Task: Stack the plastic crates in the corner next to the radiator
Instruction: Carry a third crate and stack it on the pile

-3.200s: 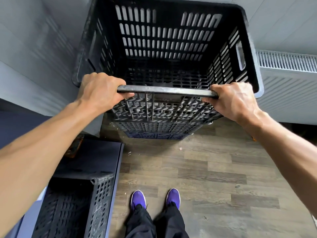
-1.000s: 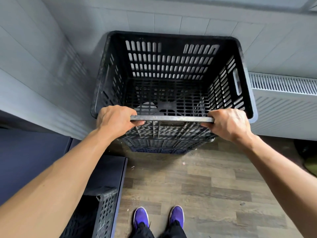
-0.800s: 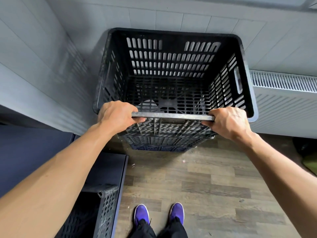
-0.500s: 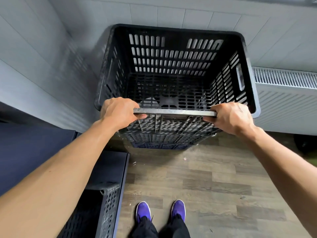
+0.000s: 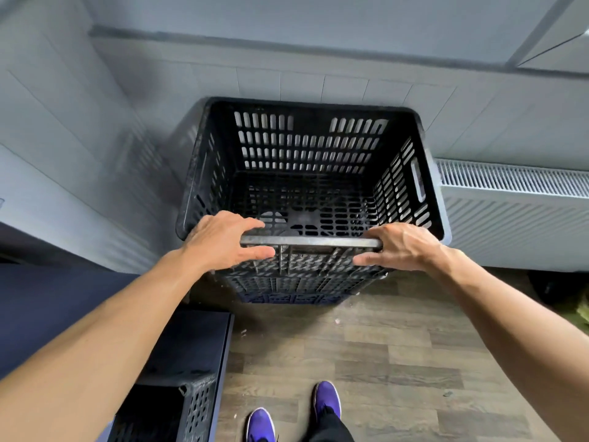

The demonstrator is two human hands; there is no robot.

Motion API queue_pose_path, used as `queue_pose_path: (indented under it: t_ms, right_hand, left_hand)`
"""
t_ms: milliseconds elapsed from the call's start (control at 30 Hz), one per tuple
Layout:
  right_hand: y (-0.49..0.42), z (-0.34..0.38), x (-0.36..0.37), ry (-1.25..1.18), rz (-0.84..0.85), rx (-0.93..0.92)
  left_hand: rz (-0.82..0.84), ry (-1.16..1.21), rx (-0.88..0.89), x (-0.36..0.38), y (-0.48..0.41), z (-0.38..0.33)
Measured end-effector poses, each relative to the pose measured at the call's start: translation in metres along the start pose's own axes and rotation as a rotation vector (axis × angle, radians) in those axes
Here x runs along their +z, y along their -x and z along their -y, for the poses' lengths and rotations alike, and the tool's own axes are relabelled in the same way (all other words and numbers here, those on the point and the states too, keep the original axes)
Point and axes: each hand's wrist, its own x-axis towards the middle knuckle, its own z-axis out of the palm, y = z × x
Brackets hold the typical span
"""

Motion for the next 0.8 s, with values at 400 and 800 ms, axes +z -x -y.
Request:
queue_pose_path:
  t_ms: [400, 800]
  right_hand:
    - [-0.09, -0.1, -0.058, 0.211, -0.476, 0.08]
    - [-0.107, -0.112, -0.043, -0.109, -0.506, 0.212]
  left_hand:
    - [-0.375, 0.112, -0.451, -0.037, -0.063, 0.045]
    - [-0.4, 0.186, -0.542, -0.024, -0.085, 0.059]
